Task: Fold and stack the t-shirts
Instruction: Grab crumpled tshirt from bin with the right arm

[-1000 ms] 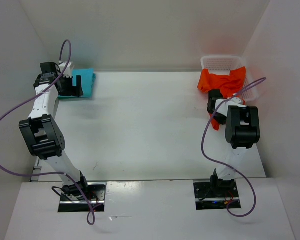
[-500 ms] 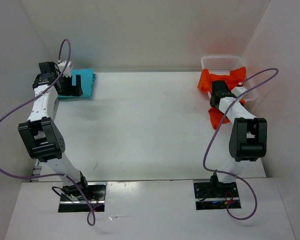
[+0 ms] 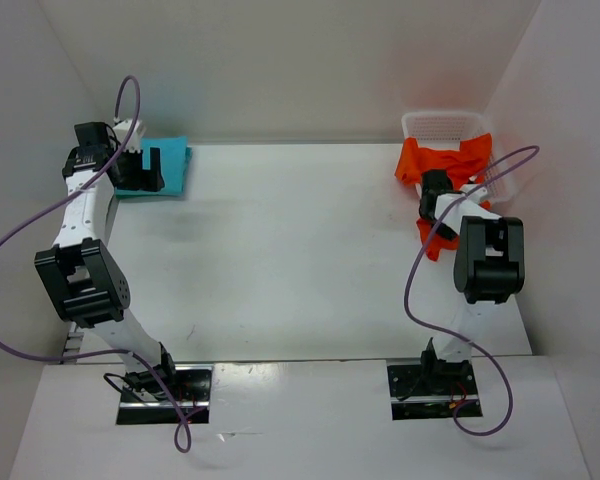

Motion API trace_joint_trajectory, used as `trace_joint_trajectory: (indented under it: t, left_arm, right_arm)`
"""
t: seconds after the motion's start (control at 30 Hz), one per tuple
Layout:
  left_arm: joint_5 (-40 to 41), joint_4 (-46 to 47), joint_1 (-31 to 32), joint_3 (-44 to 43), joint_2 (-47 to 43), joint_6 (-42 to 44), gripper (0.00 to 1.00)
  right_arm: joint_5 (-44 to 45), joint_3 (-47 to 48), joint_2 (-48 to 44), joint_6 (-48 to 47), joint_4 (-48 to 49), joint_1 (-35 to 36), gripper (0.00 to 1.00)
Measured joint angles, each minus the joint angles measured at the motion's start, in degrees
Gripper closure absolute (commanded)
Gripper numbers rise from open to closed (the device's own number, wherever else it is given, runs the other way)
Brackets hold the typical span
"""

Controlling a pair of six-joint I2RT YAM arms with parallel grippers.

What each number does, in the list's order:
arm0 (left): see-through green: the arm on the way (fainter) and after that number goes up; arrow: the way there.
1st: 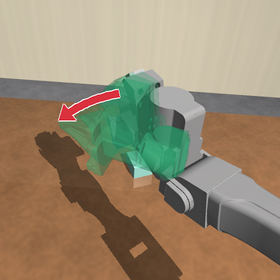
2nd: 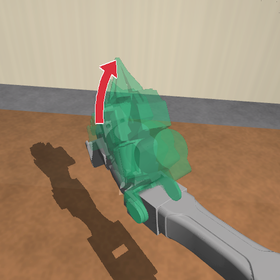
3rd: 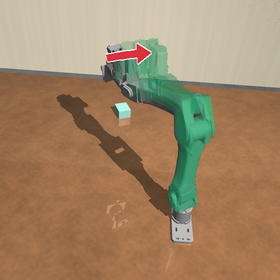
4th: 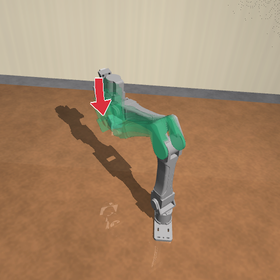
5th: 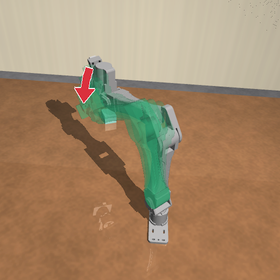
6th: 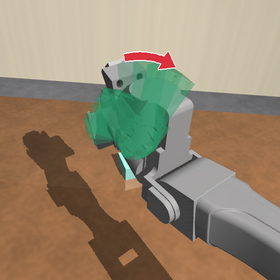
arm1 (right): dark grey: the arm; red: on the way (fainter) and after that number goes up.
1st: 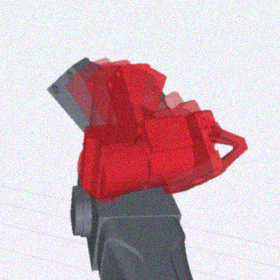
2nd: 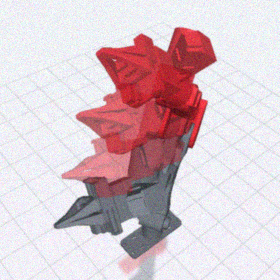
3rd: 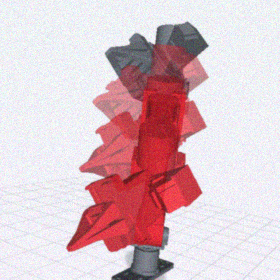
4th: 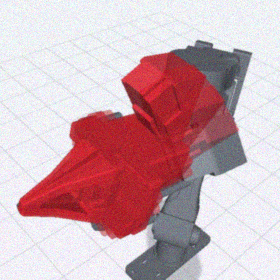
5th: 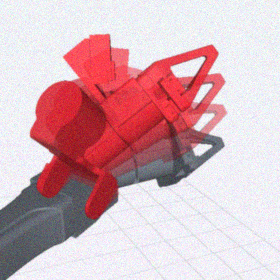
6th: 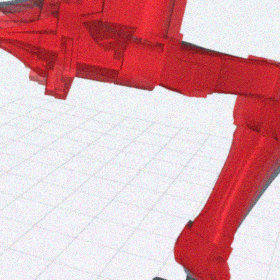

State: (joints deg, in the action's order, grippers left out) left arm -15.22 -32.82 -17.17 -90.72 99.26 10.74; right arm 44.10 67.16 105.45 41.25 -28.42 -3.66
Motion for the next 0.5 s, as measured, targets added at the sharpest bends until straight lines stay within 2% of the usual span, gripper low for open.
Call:
trace_joint_trajectory:
  t: [0.13,0.27,0.33,0.5]
  left_arm:
    - [0.2,-0.2,0.0,0.0,0.0,0.0,0.00]
    - [0.4,-0.3,0.0,0.0,0.0,0.0,0.00]
    - [0.4,-0.3,0.0,0.0,0.0,0.0,0.00]
    - [0.3,-0.3,0.0,0.0,-0.6,0.0,0.00]
  right_arm:
    - [-0.5,0.0,-0.2,0.0,0.3,0.0,1.00]
    - [-0.8,-0.2,-4.6,0.9,0.1,1.6,1.00]
    - [0.2,0.0,-8.9,2.3,-0.8,4.9,1.00]
    - [7.1,5.4,-19.6,7.0,-4.7,19.3,1.00]
